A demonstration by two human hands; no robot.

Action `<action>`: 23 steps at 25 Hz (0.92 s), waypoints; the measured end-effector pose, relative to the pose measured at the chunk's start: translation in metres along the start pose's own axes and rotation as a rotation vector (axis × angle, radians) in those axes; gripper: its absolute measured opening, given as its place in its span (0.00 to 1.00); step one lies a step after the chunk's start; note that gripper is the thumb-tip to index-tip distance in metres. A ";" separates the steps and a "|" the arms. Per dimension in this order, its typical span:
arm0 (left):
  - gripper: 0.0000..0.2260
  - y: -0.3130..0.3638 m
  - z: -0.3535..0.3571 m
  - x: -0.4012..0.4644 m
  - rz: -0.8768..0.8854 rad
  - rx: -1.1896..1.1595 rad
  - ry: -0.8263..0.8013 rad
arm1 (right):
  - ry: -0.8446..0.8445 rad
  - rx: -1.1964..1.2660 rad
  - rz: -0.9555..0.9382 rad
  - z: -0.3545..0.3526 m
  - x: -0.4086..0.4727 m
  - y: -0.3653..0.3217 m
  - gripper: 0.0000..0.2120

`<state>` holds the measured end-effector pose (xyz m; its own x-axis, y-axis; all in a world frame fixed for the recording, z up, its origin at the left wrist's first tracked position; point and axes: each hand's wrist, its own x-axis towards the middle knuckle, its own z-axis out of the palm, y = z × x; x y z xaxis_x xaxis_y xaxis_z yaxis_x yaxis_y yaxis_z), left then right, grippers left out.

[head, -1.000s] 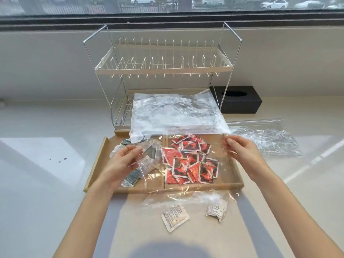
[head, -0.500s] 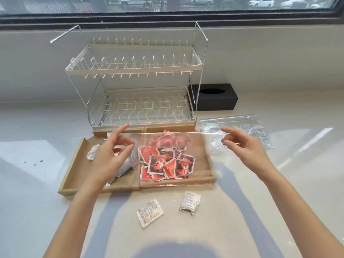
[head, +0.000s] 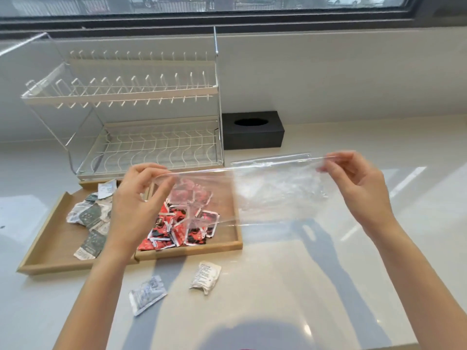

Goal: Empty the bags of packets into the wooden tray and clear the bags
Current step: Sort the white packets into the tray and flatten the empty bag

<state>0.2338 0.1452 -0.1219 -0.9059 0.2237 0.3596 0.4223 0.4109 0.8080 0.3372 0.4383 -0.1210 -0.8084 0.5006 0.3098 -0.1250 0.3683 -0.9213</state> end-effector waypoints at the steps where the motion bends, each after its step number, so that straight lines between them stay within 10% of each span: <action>1: 0.05 0.007 0.009 0.001 -0.012 -0.056 -0.008 | 0.015 0.021 -0.014 -0.008 0.004 0.001 0.12; 13: 0.08 0.018 0.142 0.027 -0.214 -0.142 -0.076 | -0.008 -0.160 0.190 -0.073 0.061 0.085 0.10; 23: 0.37 -0.019 0.230 0.096 -0.409 0.274 -0.270 | -0.238 -0.316 0.302 -0.040 0.151 0.152 0.22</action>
<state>0.1465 0.3621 -0.2105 -0.9722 0.2017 -0.1190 0.0642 0.7183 0.6928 0.2188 0.6010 -0.2045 -0.8950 0.4425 -0.0558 0.2854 0.4722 -0.8340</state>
